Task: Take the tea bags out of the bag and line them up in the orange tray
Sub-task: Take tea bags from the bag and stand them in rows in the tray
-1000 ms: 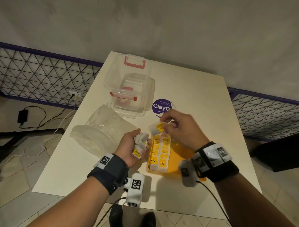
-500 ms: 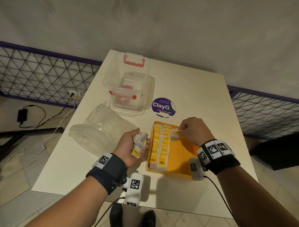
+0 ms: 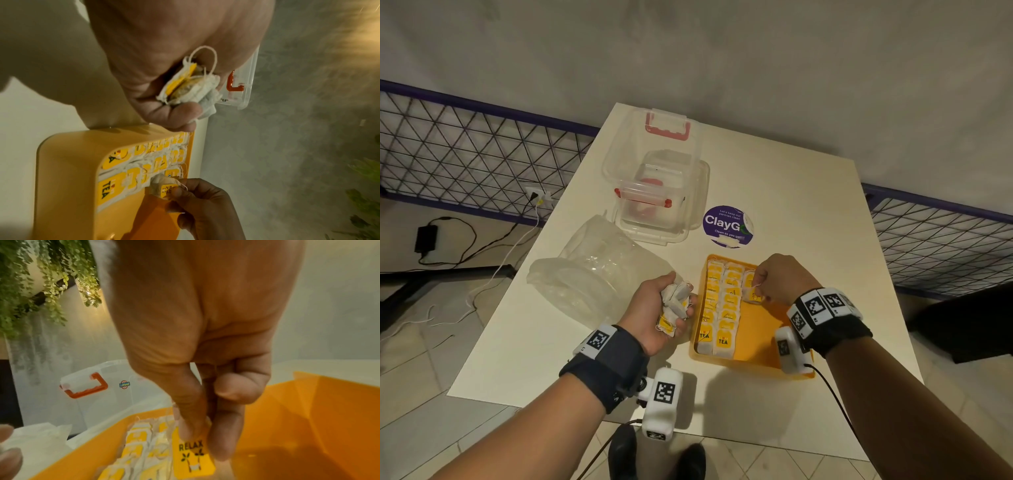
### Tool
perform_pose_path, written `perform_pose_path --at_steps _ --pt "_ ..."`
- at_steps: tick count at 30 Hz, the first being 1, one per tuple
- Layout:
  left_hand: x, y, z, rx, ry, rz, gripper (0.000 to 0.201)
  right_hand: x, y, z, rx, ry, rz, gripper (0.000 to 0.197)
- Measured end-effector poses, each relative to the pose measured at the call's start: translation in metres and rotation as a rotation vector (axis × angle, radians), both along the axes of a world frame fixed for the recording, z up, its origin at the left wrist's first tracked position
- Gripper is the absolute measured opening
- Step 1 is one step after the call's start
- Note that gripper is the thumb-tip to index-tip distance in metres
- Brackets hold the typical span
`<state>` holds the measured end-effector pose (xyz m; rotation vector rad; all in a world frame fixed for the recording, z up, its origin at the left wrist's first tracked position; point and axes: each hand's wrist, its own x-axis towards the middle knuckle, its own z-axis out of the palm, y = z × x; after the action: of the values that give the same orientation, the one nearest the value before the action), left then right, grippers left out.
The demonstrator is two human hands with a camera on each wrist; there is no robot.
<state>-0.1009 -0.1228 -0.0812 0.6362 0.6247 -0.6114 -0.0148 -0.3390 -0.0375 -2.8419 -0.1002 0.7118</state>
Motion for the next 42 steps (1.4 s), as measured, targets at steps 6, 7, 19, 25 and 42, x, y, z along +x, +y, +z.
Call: perform_pose_path --at_steps 6,7,19,25,42 --pt "0.000 0.000 0.001 0.005 -0.007 -0.001 0.035 0.004 -0.001 -0.012 -0.025 -0.075 -0.020 0.022" --pt "0.000 0.000 0.001 0.004 -0.006 -0.002 0.035 0.004 -0.001 -0.014 -0.037 -0.097 -0.018 0.021" --pt "0.002 0.000 -0.002 -0.006 -0.009 -0.012 0.035 -0.001 0.000 -0.023 -0.100 -0.278 -0.001 0.012" --pt "0.002 -0.001 0.001 -0.032 -0.008 -0.012 0.036 0.000 0.001 -0.018 -0.099 -0.261 -0.029 0.010" --pt "0.010 -0.004 -0.006 -0.143 -0.052 0.126 0.056 -0.034 0.068 0.005 0.491 -0.073 0.067 0.012"
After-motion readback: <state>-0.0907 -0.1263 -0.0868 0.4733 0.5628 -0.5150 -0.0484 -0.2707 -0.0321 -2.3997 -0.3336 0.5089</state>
